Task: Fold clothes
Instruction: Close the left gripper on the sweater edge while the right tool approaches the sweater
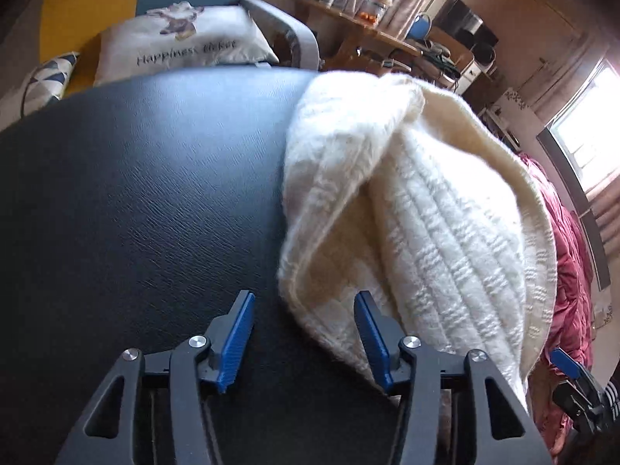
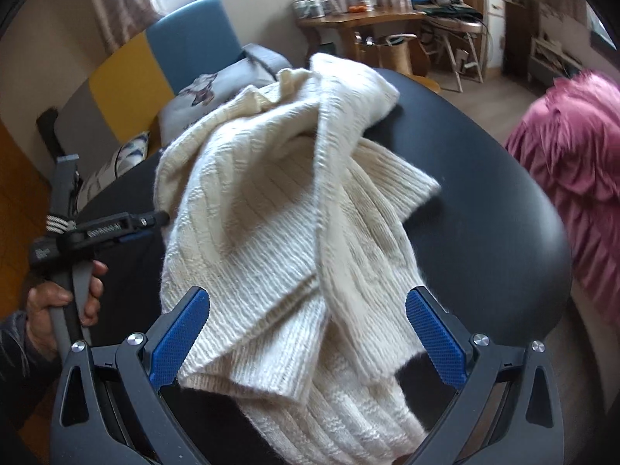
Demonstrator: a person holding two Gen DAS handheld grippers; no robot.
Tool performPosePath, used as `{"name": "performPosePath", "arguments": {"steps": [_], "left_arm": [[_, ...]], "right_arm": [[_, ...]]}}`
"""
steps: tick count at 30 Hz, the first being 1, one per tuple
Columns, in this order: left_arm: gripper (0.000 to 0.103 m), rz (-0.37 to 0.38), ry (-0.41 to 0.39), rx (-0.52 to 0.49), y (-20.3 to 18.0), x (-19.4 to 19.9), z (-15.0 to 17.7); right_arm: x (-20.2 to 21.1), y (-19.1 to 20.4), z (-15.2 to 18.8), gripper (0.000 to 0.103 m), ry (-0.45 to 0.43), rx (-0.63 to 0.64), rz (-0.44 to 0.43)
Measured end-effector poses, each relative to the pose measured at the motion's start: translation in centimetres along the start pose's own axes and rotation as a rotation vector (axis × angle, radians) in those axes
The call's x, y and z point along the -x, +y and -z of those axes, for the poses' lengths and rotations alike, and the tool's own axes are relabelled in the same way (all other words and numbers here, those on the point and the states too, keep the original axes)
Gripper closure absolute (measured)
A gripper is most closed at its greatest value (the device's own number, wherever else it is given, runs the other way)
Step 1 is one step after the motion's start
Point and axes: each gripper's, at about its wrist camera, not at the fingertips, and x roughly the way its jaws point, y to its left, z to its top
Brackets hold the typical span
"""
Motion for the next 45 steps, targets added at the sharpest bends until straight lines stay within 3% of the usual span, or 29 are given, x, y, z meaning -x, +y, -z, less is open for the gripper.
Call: {"name": "performPosePath", "arguments": {"steps": [6, 8, 9, 17, 23, 28, 30, 37, 39, 42, 45], "left_arm": [[0.056, 0.028, -0.004, -0.016, -1.0, -0.2, 0.3], [0.068, 0.033, -0.005, -0.014, -1.1, -0.4, 0.3], [0.068, 0.039, -0.004, -0.010, -1.1, -0.5, 0.4], [0.097, 0.044, -0.001, 0.030, 0.4, -0.2, -0.4], [0.099, 0.045, 0.010, 0.064, 0.4, -0.5, -1.0], [0.095, 0.109, 0.056, 0.182, 1.0, -0.7, -1.3], [0.095, 0.075, 0.078, 0.139, 0.5, -0.2, -1.4], [0.100, 0.026, -0.047, 0.060, -0.3, 2.3, -1.4], [0.100, 0.033, -0.097, 0.056, -0.2, 3.8, -1.2], [0.100, 0.019, -0.126, 0.049, 0.0, 4.8, -1.0], [0.100, 0.013, -0.128, 0.061, 0.6, 5.1, -0.8]], "right_arm": [[-0.9, -0.3, 0.9, 0.000, 0.017, -0.022, 0.045], [-1.0, -0.2, 1.1, 0.000, 0.019, -0.015, 0.057], [-0.9, -0.1, 1.2, 0.000, 0.014, -0.008, 0.064], [-0.9, 0.1, 1.8, 0.000, -0.002, -0.007, 0.084], [-0.4, 0.2, 1.5, 0.000, -0.027, 0.004, 0.109], [0.2, 0.5, 0.8, 0.000, -0.030, 0.019, 0.096], [0.5, 0.9, 0.4, 0.000, -0.026, 0.034, 0.082], [-0.5, 3.0, -0.5, 0.001, -0.015, 0.129, 0.040], [-0.9, 3.7, -1.0, 0.006, -0.030, 0.163, 0.024], [-2.3, 3.7, -2.0, 0.013, -0.006, 0.144, -0.091], [-5.3, 3.0, -2.8, 0.028, 0.090, 0.140, -0.065]]}}
